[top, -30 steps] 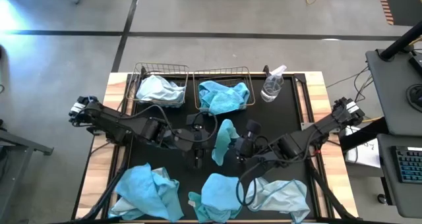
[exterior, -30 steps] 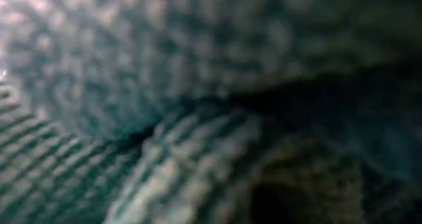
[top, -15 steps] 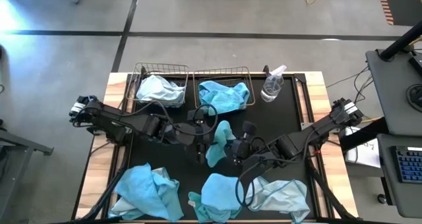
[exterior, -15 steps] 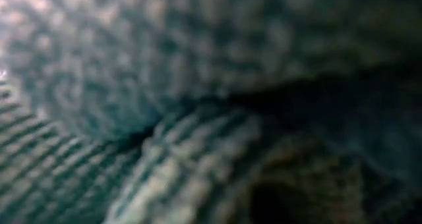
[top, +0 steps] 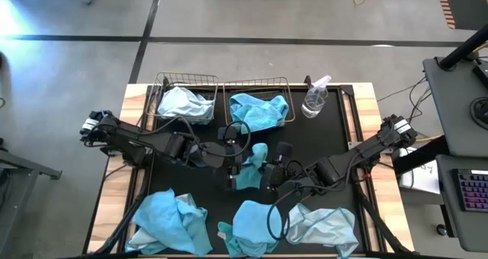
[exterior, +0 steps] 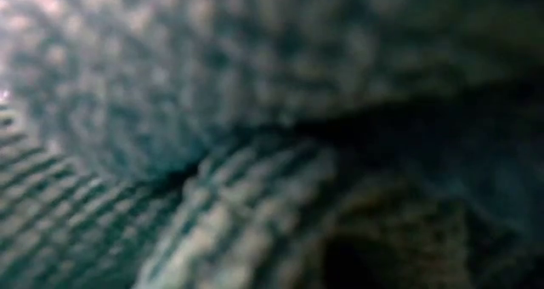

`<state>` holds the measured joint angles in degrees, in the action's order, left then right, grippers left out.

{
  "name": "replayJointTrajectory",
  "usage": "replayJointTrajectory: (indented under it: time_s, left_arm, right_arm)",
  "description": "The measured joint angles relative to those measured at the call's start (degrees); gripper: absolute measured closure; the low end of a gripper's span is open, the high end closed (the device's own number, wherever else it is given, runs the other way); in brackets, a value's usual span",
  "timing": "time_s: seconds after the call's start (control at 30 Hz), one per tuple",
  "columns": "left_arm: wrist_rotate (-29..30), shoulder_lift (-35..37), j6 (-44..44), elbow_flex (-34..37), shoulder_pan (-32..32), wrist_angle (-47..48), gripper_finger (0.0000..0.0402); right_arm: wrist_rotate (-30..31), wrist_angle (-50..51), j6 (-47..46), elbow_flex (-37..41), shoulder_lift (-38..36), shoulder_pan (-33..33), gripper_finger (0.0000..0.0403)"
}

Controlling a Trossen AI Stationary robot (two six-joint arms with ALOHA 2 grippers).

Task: Sort microfiber towel by color & place in baskets
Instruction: Put the blue microfiber towel into the right wire basket

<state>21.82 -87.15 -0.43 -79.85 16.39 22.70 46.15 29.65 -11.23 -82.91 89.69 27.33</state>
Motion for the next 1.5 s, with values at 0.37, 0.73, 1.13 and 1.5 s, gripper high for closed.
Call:
replayJointTrajectory:
  time_s: [0.37, 0.73, 1.13, 1.5]
  left_arm:
    - [0.1, 0.0, 0.0, 0.0, 0.0, 0.3, 0.0399]
    - [0.1, 0.0, 0.0, 0.0, 0.0, 1.0, 0.0401]
    - [2.8, 0.0, -0.2, 0.1, 0.0, 1.7, 0.0401]
    - [26.9, 0.2, -3.9, -8.2, 0.0, 23.4, 0.0402]
  right_arm:
    - [0.0, 0.0, 0.8, 0.0, 0.0, 0.0, 0.0390]
    - [0.0, 0.1, 2.3, 0.0, 0.0, 0.0, 0.0356]
    - [0.0, 1.1, 2.3, 0.0, 0.0, 0.0, 0.0215]
    - [0.0, 12.5, -7.3, 0.0, 0.0, 0.0, 0.0202]
